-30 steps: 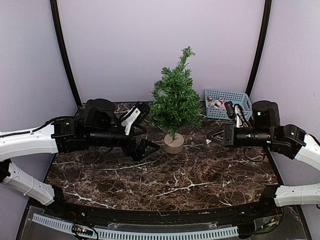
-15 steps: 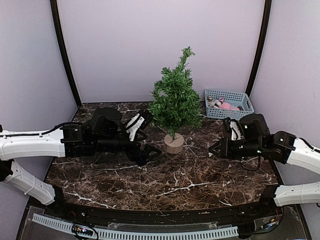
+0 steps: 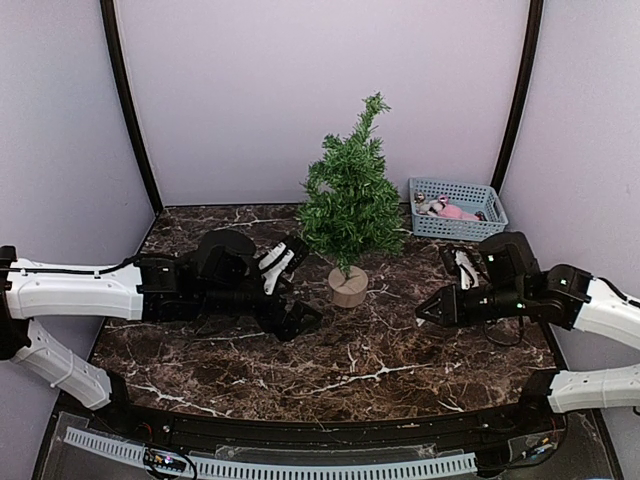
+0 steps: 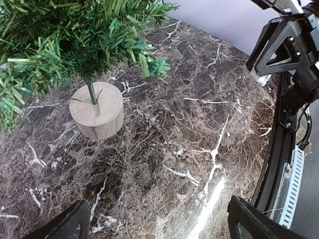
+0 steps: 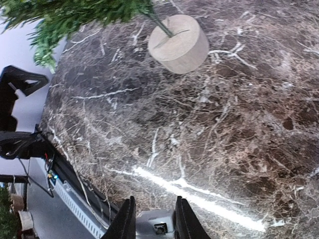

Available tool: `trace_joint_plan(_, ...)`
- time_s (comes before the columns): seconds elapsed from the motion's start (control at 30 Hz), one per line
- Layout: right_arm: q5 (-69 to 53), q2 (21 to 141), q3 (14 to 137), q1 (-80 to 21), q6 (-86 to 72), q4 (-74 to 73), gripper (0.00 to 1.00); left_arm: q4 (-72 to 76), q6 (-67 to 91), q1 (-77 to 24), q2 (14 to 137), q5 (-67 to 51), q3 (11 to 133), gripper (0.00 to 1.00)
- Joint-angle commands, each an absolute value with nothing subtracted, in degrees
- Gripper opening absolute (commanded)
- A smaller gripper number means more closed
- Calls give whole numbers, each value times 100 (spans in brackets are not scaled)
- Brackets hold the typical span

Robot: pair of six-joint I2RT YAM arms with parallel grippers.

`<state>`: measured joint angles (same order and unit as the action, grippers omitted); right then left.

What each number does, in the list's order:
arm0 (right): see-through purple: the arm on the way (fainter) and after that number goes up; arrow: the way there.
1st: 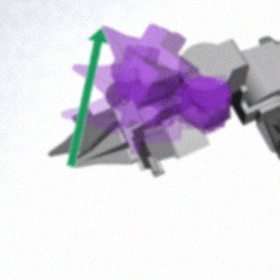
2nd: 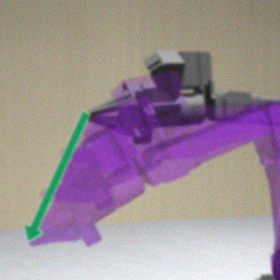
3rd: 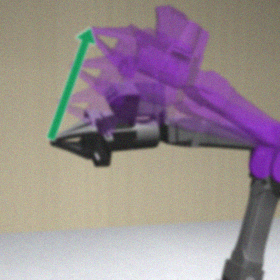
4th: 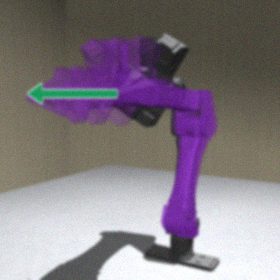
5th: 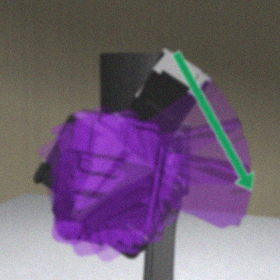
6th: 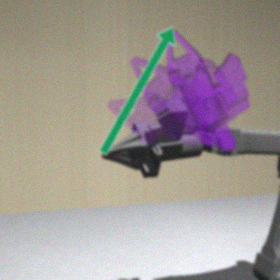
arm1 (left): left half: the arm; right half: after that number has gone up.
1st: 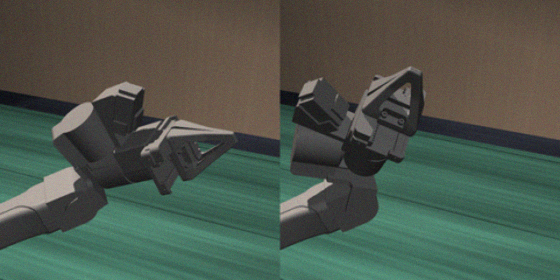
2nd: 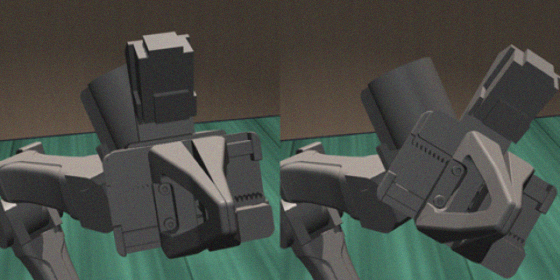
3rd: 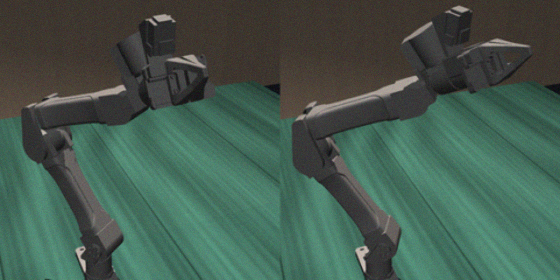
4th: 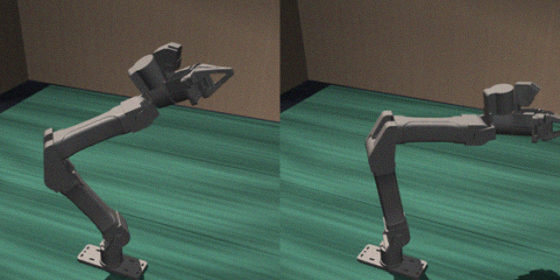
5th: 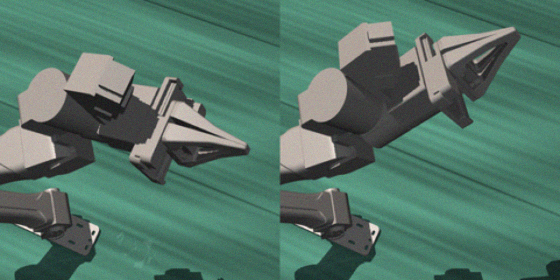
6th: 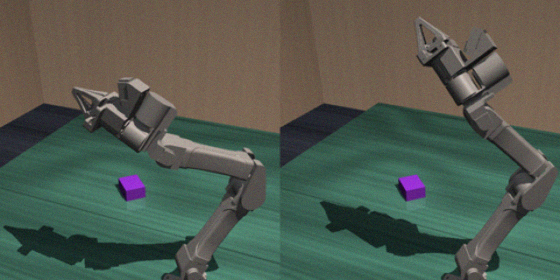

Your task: Decorate the small christmas tree

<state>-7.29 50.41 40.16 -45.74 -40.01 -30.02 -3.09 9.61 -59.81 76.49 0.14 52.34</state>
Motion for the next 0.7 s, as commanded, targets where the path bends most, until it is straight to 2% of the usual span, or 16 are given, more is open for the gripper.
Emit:
trace_joint_plan(0.0, -1773, 4725, 4300, -4597, -3715, -2550, 15, -53, 1010, -6003, 7740, 15, 5213, 99)
trace_joint_plan(0.53, -2703, 4392, 4523, -4597, -3886, -1755, 16, 278, 1258, -5751, 7829, -62, 5141, 99)
trace_joint_plan(0.63, -2637, 4386, 4560, -4597, -3909, -1757, 16, 412, 1286, -5749, 7830, -209, 5068, 90)
trace_joint_plan(0.67, -2622, 4401, 4561, -4597, -3912, -1759, 16, 514, 1293, -5748, 7824, -331, 5020, 82)
